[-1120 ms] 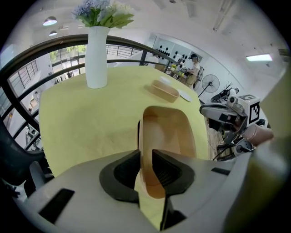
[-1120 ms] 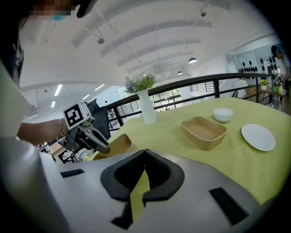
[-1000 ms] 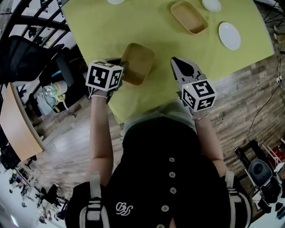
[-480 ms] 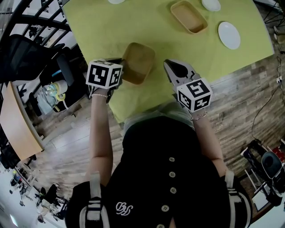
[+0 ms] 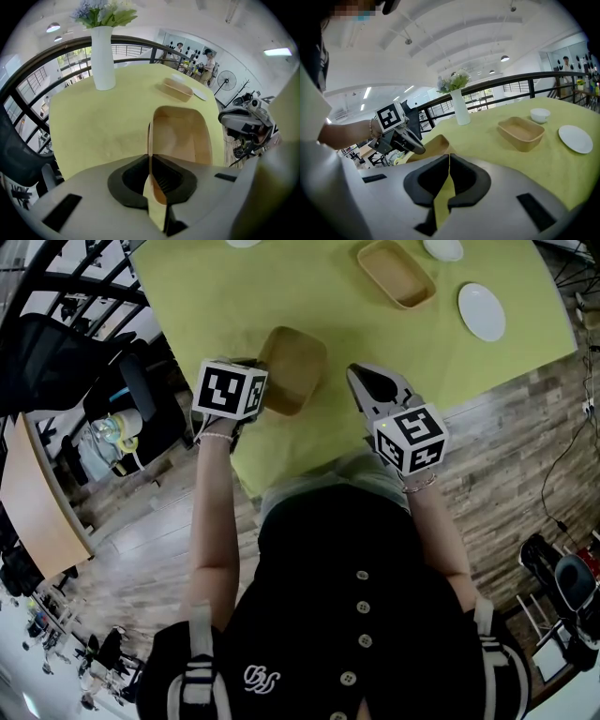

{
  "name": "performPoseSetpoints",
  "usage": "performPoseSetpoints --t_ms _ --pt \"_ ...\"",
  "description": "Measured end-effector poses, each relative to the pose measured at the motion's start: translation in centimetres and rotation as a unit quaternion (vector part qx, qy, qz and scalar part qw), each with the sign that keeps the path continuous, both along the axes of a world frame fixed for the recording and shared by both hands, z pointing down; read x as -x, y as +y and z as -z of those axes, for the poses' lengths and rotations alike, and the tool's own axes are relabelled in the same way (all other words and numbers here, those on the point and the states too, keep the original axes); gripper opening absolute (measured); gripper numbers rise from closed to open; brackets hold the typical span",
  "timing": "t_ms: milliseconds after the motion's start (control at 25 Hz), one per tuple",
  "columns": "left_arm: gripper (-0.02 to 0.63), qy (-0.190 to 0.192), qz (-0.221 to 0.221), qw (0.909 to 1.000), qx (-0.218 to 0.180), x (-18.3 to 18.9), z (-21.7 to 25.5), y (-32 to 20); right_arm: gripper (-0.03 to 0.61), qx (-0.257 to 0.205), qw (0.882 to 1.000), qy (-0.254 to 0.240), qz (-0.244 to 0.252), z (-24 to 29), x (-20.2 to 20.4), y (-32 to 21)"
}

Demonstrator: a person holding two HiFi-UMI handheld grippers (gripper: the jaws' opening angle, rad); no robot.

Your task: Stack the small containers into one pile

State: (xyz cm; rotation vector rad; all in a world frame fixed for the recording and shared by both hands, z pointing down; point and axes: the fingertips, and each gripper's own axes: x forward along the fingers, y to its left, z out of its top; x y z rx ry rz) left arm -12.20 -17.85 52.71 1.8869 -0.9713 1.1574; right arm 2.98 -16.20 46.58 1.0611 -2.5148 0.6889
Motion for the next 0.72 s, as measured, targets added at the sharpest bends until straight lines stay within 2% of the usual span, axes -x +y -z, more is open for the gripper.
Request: performPoseSetpoints --t_ms 160,320,720 --pt "0.038 -0.002 0.000 0.9999 -0.012 -0.1 0.1 0.3 0.021 -0.008 1.000 -0.004 0.025 0.1 1.3 0.6" --pt "0.037 0.012 0.003 0.9999 -0.011 -0.2 0.1 0.5 0.094 -0.010 0.999 -0.018 0.042 0.3 3.1 0.7" --pt "0.046 0.017 -0.018 0.9997 -0.004 -0.3 -0.2 0.8 0.089 0.014 0.999 0.013 0.050 -2.1 4.3 -0.5"
